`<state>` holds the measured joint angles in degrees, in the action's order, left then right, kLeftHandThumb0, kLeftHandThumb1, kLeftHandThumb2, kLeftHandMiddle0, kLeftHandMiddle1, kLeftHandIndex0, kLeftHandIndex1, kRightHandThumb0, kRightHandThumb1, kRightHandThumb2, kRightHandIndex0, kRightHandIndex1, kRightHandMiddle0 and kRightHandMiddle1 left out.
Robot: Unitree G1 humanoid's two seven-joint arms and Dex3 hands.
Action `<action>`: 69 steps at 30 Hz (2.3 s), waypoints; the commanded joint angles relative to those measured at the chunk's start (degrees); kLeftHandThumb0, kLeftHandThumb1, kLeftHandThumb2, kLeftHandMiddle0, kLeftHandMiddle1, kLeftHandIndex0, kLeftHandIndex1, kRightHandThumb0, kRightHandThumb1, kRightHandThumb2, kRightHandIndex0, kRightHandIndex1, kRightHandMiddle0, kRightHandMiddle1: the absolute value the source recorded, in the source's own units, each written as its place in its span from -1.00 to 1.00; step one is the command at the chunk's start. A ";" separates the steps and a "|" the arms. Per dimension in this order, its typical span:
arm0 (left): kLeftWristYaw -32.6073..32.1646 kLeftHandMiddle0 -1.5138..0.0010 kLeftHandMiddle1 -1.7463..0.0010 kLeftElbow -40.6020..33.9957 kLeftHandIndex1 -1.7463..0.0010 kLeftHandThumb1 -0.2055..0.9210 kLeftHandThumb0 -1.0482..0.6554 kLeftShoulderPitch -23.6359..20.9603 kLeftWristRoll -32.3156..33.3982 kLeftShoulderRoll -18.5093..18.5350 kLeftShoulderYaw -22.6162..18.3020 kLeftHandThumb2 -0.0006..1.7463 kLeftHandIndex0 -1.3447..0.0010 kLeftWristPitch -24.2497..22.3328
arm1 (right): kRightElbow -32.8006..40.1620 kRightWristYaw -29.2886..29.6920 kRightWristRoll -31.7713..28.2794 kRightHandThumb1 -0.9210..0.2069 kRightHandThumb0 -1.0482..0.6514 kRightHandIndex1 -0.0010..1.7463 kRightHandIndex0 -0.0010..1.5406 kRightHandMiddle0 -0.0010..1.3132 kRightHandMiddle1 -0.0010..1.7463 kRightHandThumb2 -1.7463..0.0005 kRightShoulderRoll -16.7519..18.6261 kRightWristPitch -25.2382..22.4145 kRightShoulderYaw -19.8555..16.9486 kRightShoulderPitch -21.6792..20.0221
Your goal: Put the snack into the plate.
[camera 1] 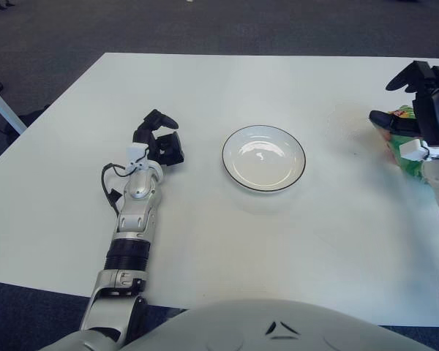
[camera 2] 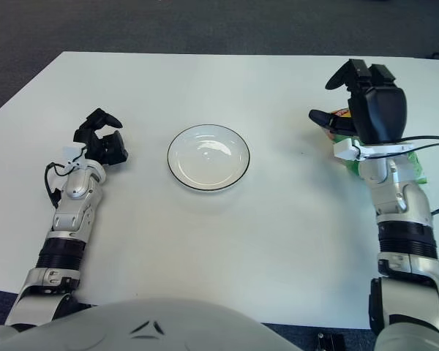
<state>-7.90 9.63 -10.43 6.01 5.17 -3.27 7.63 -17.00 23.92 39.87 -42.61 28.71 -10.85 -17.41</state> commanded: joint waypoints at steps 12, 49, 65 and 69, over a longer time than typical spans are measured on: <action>0.24 -0.82 -1.00 4.12 -1.00 -0.20 -0.37 6.32 -0.39 -3.77 0.42 0.61 0.00 0.21 | 5.34 -4.13 -3.74 -0.76 -0.74 0.17 -0.93 -1.00 0.50 0.25 -1.90 -6.72 -2.05 3.51; 0.57 -0.81 -1.00 3.10 -1.00 -0.17 -0.36 6.91 0.04 -4.06 -0.32 0.59 0.02 -0.49 | 14.99 -29.25 -8.67 -1.00 -0.99 -1.00 -1.00 -1.00 -0.92 -0.07 -9.92 -21.91 -7.37 15.66; -0.38 -0.82 -1.00 2.02 -1.00 -0.19 -0.36 7.33 -0.97 -4.24 -0.33 0.60 0.00 -1.23 | 20.46 -41.08 -10.00 -1.00 -1.00 -1.00 -1.00 -1.00 -1.00 -0.04 -11.35 -31.26 -7.93 17.97; -0.90 -0.83 -1.00 1.37 -1.00 -0.19 -0.37 7.54 -1.17 -4.40 -0.36 0.60 0.00 -1.79 | 20.56 -43.94 -10.19 -1.00 -1.00 -1.00 -1.00 -1.00 -1.00 -0.02 -11.96 -33.95 -7.75 17.93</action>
<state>-7.73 8.64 -9.81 5.48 4.74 -4.24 6.80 2.94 -17.89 30.19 -52.99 -3.42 -18.42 0.29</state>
